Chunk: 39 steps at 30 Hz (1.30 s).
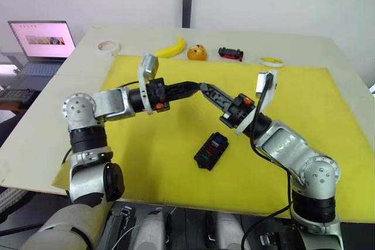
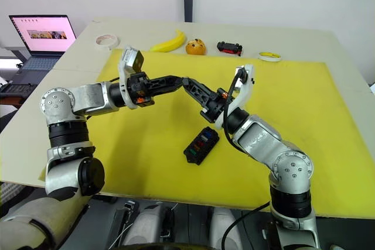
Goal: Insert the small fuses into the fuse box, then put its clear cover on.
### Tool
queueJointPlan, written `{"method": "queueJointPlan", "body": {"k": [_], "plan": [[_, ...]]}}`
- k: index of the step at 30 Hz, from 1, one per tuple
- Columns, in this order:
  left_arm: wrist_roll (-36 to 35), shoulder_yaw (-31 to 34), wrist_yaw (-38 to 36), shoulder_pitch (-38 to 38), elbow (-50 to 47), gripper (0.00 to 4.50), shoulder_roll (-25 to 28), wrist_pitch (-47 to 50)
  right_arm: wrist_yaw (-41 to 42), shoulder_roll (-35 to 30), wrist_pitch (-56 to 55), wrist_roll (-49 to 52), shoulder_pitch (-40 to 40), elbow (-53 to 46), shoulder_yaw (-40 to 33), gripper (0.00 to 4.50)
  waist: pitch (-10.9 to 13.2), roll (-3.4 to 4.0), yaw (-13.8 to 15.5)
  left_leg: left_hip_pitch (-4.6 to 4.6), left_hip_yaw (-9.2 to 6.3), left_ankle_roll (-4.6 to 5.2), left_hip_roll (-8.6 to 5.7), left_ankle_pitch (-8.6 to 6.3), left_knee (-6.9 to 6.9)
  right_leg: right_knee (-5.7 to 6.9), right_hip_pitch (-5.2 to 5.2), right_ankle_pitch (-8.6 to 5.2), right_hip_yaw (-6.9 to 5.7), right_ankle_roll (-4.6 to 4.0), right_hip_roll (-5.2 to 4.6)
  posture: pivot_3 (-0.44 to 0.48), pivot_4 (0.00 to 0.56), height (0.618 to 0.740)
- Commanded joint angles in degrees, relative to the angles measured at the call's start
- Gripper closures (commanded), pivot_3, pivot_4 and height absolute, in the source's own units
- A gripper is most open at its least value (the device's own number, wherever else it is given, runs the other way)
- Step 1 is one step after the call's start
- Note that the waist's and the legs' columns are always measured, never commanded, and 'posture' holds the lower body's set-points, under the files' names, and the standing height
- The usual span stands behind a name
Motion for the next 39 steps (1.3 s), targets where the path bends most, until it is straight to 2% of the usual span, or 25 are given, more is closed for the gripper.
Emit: {"method": "queueJointPlan", "body": {"k": [1,3,4,17,18,19,21,24,26,28,30,32,37,39], "plan": [[-3.0,-0.8,0.6,-1.1,-0.6,4.50,0.4,-1.2,0.1,-0.4,-1.1,1.5,-0.4,-2.1,0.3,3.21,0.0,0.00,0.0,0.00,0.00,0.00,0.00,0.00,0.00,0.00,0.00,0.00,0.00,0.00,0.00,0.000,0.150,0.740],[-3.5,-1.4,1.1,-1.2,-0.6,4.50,0.3,-1.5,0.3,-0.5,-1.1,1.5,-0.5,-2.2,0.4,4.21,0.0,0.00,0.0,0.00,0.00,0.00,0.00,0.00,0.00,-0.01,0.00,0.00,0.00,0.00,0.00,0.000,0.150,0.740],[-3.9,-1.6,1.3,-1.1,-0.6,4.50,0.3,-1.6,0.4,-0.6,-1.2,1.6,-0.5,-2.3,0.5,4.48,0.0,0.00,0.0,0.00,0.00,0.00,0.00,0.00,0.00,-0.02,0.00,0.00,0.00,0.00,0.00,0.000,0.150,0.740],[-6.9,-5.3,2.2,-0.1,-1.7,4.50,3.6,-2.6,0.2,-2.6,-3.0,6.7,0.2,-3.8,0.0,4.48,0.0,0.00,0.0,-0.01,0.00,0.01,0.00,0.00,-0.02,-0.03,0.00,0.00,0.00,-0.01,0.00,0.000,0.150,0.740],[-7.1,-5.5,1.1,0.0,-1.9,3.83,4.5,-2.2,0.2,-3.1,-3.0,7.1,0.2,-3.9,-0.2,4.50,0.0,0.00,0.0,0.00,0.00,0.01,0.00,0.00,-0.02,-0.03,0.00,0.00,0.00,-0.01,0.00,0.000,0.150,0.740],[-6.9,-5.8,0.0,0.1,-2.4,3.51,5.4,-2.0,0.2,-3.5,-3.0,7.4,0.3,-4.0,-0.3,4.50,0.0,0.00,0.0,-0.01,0.00,0.01,0.00,0.00,-0.02,-0.03,0.00,0.00,0.00,-0.01,0.00,0.000,0.150,0.740],[-4.5,-7.5,-4.5,0.2,-5.3,2.54,8.7,-1.3,0.6,-5.6,-2.5,8.4,0.5,-4.7,-1.1,4.50,0.0,0.00,0.0,-0.01,0.00,0.01,0.01,0.00,-0.04,-0.03,-0.01,-0.01,0.00,-0.01,0.00,0.000,0.150,0.740],[1.2,-12.1,-14.4,0.9,-11.0,1.01,15.2,-2.0,2.3,-11.7,-0.4,10.1,1.2,-6.2,-2.5,4.50,0.0,0.03,-0.2,-0.01,0.04,0.00,0.00,0.00,-0.11,-0.08,-0.03,-0.04,0.00,-0.07,0.00,0.000,0.150,0.740],[7.4,-17.4,-23.9,2.0,-15.7,0.04,20.4,-6.0,4.6,-17.1,1.5,11.0,1.8,-7.1,-3.6,4.50,0.0,0.04,0.0,0.00,0.08,0.00,0.00,0.00,-0.18,-0.12,-0.05,-0.12,0.01,-0.22,0.00,0.000,0.150,0.740],[16.7,-25.0,-34.8,3.6,-20.8,0.04,26.6,-14.2,7.3,-23.4,4.1,10.6,2.3,-7.7,-4.7,4.50,0.1,0.08,0.1,0.01,0.09,0.00,0.00,0.00,-0.25,-0.20,-0.05,-0.15,0.01,-0.26,0.00,0.000,0.150,0.740],[28.7,-33.5,-45.2,5.5,-24.2,0.04,32.0,-27.0,10.5,-29.6,6.8,7.7,2.3,-8.4,-5.2,4.50,0.1,0.10,0.2,0.03,0.20,-0.01,-0.01,0.01,-0.46,-0.48,-0.07,-0.26,0.02,-0.49,-0.02,0.000,0.150,0.740],[37.6,-38.7,-52.4,6.8,-25.1,0.04,34.5,-37.7,13.1,-34.7,8.8,4.1,2.2,-9.2,-5.0,4.50,0.1,0.11,0.2,0.05,0.25,-0.07,0.03,0.04,-0.68,-0.78,-0.06,-0.19,0.01,-0.59,-0.01,0.000,0.150,0.740],[55.1,-45.9,-60.8,8.8,-22.6,0.04,33.0,-61.8,17.8,-42.5,12.4,-6.5,2.0,-11.6,-2.0,4.50,0.1,0.09,0.3,-0.13,0.26,0.01,0.07,0.00,-0.74,-1.01,-0.15,-0.19,0.01,-0.59,-0.06,0.000,0.150,0.740],[59.1,-47.4,-63.5,9.5,-21.2,0.04,30.8,-69.4,19.5,-43.8,13.2,-11.0,1.7,-12.3,-0.2,4.50,0.1,0.11,0.3,-0.15,0.31,0.08,0.06,-0.05,-0.74,-1.05,-0.16,-0.18,0.01,-0.59,-0.09,0.000,0.150,0.740]]}}
